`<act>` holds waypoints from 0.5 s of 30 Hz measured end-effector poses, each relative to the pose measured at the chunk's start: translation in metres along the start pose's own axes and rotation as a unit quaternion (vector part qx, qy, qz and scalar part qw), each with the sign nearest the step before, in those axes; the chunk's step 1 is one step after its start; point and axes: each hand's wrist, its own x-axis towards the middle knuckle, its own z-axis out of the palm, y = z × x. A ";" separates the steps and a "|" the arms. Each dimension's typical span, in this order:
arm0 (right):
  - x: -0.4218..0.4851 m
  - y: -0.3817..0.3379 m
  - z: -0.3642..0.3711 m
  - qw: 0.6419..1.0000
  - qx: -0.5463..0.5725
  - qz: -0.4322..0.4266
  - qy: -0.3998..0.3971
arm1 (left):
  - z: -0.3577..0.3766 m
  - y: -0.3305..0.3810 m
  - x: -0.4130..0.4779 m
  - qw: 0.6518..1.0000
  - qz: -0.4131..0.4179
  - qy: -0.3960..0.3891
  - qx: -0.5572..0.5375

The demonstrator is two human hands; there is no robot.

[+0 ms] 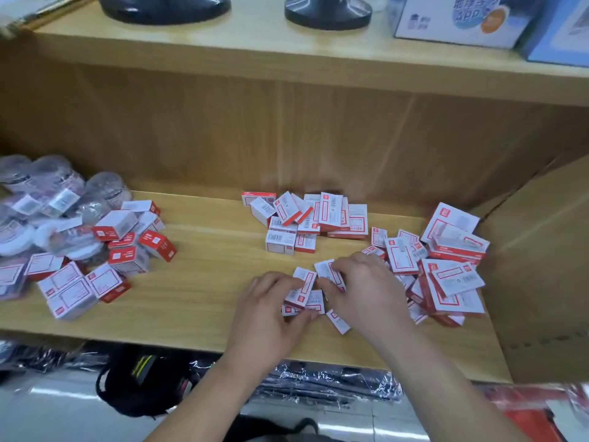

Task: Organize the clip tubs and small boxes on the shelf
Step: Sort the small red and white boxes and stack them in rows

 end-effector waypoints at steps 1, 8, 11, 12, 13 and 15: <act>0.006 -0.004 -0.002 1.000 -0.020 0.009 -0.022 | -0.001 0.000 -0.001 1.000 -0.001 -0.002 -0.001; 0.022 -0.024 -0.007 0.995 -0.055 0.037 -0.080 | -0.019 -0.013 -0.006 1.000 0.000 -0.012 0.014; 0.021 -0.032 -0.007 0.996 -0.016 0.053 -0.074 | -0.028 -0.019 -0.004 0.999 -0.001 -0.029 0.015; 0.019 -0.034 -0.008 0.996 0.006 0.060 -0.061 | -0.031 -0.019 -0.004 0.999 0.003 -0.042 0.017; 0.016 -0.035 -0.011 0.997 0.033 0.065 -0.038 | -0.034 -0.019 -0.003 0.998 0.011 -0.055 0.021; 0.009 -0.032 -0.014 0.994 0.091 0.065 0.009 | -0.037 -0.019 0.000 0.996 0.030 -0.073 0.029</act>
